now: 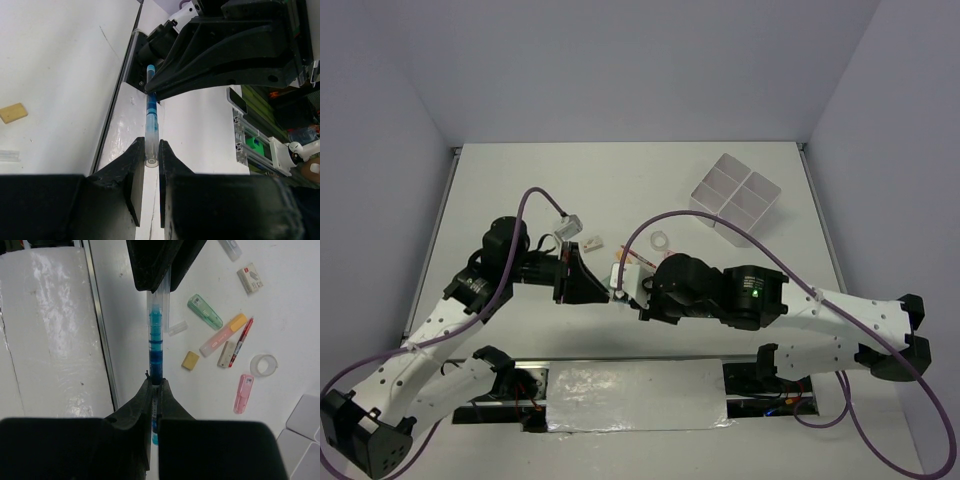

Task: Sort the stationery into containers
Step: Close the pen cap on the pen.

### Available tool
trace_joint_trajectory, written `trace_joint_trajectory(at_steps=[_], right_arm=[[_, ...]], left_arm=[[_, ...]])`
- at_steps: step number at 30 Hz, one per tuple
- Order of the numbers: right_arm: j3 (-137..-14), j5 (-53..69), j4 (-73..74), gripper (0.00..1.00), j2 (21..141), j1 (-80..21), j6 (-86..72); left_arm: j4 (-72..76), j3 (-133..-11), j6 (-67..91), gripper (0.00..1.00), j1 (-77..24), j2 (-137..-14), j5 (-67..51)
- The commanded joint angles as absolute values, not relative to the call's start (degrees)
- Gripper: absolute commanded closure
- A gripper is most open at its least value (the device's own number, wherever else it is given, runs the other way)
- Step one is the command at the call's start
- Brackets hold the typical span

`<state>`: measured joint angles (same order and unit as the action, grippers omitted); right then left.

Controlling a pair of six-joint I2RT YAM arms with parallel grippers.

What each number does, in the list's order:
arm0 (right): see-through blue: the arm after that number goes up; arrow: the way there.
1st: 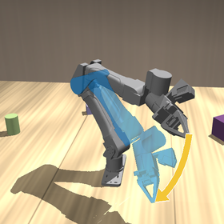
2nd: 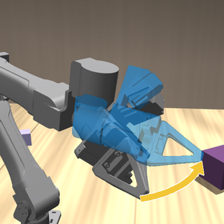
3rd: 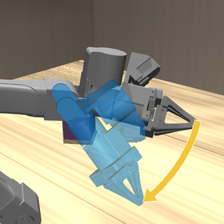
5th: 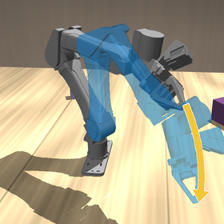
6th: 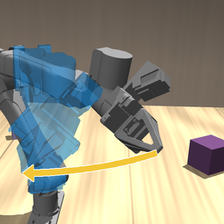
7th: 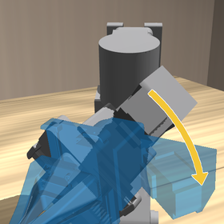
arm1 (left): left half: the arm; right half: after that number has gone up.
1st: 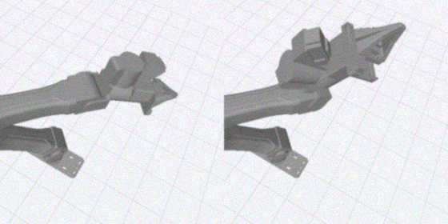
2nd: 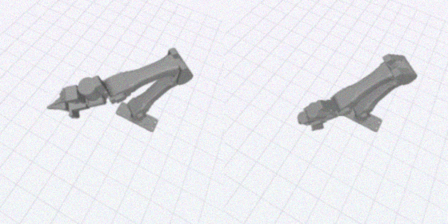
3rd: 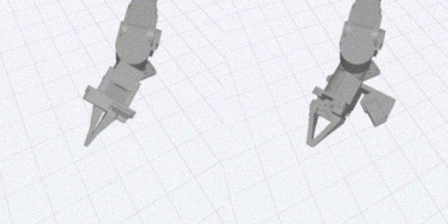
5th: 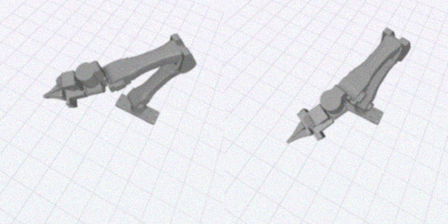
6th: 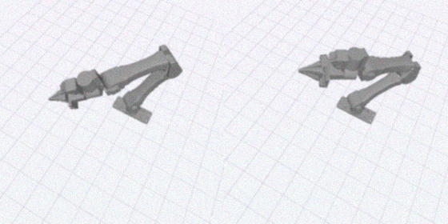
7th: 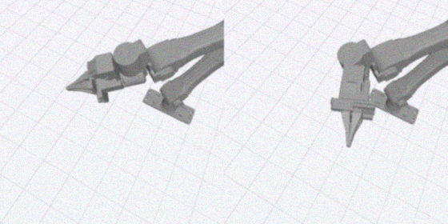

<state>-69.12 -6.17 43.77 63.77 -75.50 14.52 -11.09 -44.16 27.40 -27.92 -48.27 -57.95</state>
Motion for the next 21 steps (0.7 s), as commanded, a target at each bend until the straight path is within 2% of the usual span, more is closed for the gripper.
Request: trace_joint_trajectory(at_steps=[1,14,21], right_arm=[[-72.68,-4.05,37.79,1.00,64.77,-75.94,16.17],[-70.22,-6.24,35.24,1.00,63.11,-75.85,16.70],[-68.47,-2.82,32.09,1.00,58.45,-75.85,16.96]], left_arm=[[-5.90,-43.25,29.52,1.00,-29.53,-47.73,-59.41],[-5.54,-43.07,30.24,1.00,-30.41,-48.08,-55.37],[-3.61,-42.72,31.99,1.00,-30.41,-47.55,-55.28]])
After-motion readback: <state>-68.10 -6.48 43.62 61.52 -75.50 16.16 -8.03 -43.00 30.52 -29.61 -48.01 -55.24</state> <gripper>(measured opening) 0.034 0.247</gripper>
